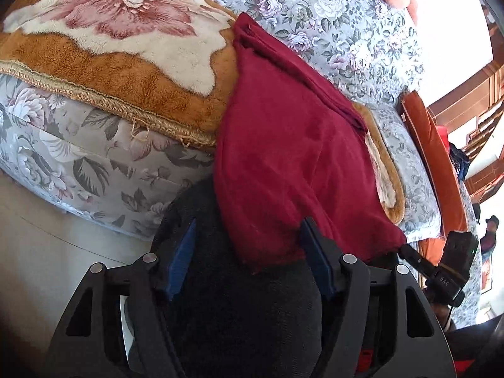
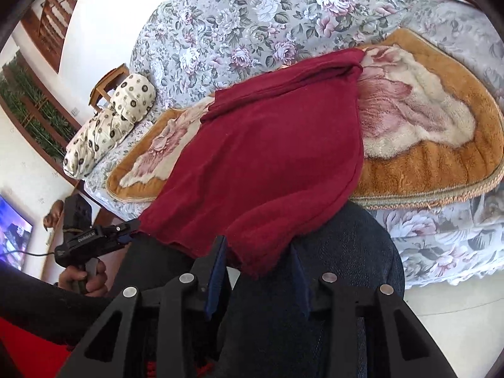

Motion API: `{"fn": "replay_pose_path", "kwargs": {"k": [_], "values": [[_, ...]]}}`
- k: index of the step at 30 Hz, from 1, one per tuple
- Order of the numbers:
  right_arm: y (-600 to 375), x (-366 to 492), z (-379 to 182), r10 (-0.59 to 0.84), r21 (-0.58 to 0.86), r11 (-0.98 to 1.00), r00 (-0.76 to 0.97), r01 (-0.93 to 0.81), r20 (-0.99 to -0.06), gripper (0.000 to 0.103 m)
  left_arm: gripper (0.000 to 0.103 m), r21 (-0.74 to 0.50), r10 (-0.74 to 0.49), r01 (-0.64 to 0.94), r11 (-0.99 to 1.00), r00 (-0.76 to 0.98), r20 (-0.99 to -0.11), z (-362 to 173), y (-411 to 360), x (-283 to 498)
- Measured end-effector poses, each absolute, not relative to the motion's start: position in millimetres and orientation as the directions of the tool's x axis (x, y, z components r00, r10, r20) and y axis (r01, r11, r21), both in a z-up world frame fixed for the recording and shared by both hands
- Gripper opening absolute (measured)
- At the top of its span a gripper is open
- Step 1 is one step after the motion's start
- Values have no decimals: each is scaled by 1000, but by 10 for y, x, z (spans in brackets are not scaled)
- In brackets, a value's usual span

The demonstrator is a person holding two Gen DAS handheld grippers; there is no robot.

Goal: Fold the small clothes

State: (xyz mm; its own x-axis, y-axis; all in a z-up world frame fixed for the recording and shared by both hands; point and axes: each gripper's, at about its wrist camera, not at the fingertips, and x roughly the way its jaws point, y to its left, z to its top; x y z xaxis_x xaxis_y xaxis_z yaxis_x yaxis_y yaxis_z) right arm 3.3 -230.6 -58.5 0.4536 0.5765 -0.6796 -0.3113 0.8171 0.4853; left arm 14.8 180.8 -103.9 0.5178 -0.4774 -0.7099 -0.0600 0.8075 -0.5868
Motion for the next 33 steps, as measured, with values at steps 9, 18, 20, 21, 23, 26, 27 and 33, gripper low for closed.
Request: {"fn": "replay_pose_path", "kwargs": {"k": [9, 18, 20, 21, 23, 26, 27, 33], "values": [[-2243, 27, -580, 485, 377, 874, 490, -308, -724, 21, 27, -471, -405, 21, 882, 547, -733, -883, 1637, 112], [-2359, -37, -526, 501, 390, 865, 508, -315, -701, 11, 10, -450, -394, 49, 892, 575, -717, -754, 1609, 93], [-2393, -49, -481, 509, 396, 861, 513, -320, -692, 10, 10, -477, -410, 54, 877, 599, -687, -643, 1634, 126], [-2416, -37, -429, 520, 402, 854, 520, -331, -678, 9, 10, -494, -426, 67, 867, 615, -664, -562, 1640, 193], [-2460, 31, -306, 529, 404, 849, 548, -342, -648, 9, 10, -501, -426, 73, 862, 638, -641, -451, 1634, 326], [-2535, 319, -121, 545, 424, 837, 587, -346, -598, 9, 10, -519, -412, 58, 853, 686, -600, -288, 1691, 664], [-2558, 439, -70, 549, 433, 834, 598, -342, -584, 9, 10, -531, -409, 46, 846, 694, -592, -258, 1716, 738], [-2664, 1177, 164, 575, 511, 801, 636, -311, -514, 9, 10, -598, -386, -39, 800, 731, -563, -106, 1860, 1357]]}}
